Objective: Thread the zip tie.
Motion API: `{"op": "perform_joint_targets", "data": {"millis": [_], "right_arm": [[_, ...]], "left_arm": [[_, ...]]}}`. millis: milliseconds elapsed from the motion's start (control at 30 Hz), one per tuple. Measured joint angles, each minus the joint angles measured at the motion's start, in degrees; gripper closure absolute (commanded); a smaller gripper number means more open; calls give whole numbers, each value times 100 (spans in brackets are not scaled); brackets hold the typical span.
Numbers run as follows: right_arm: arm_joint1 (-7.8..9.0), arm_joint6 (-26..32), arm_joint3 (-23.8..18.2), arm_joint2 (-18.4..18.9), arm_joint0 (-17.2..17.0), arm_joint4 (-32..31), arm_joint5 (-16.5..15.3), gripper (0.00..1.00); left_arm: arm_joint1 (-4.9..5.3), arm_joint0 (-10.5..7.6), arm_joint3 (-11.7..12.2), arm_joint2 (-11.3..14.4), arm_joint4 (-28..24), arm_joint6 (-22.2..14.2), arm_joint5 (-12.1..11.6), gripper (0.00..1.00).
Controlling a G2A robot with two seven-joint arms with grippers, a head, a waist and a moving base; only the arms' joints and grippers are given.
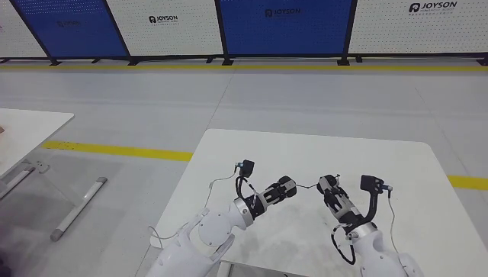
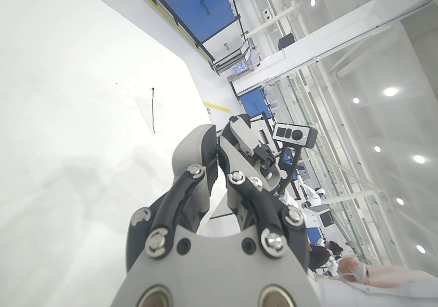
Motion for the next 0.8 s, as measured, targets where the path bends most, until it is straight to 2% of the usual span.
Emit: {"op": "perform_joint_targets", "data": {"millis": [800], "right_arm": [[-41, 89, 80, -101, 26, 302, -17, 100]], "left_arm": [[0, 0, 0, 0, 0, 0, 0, 100]]}}
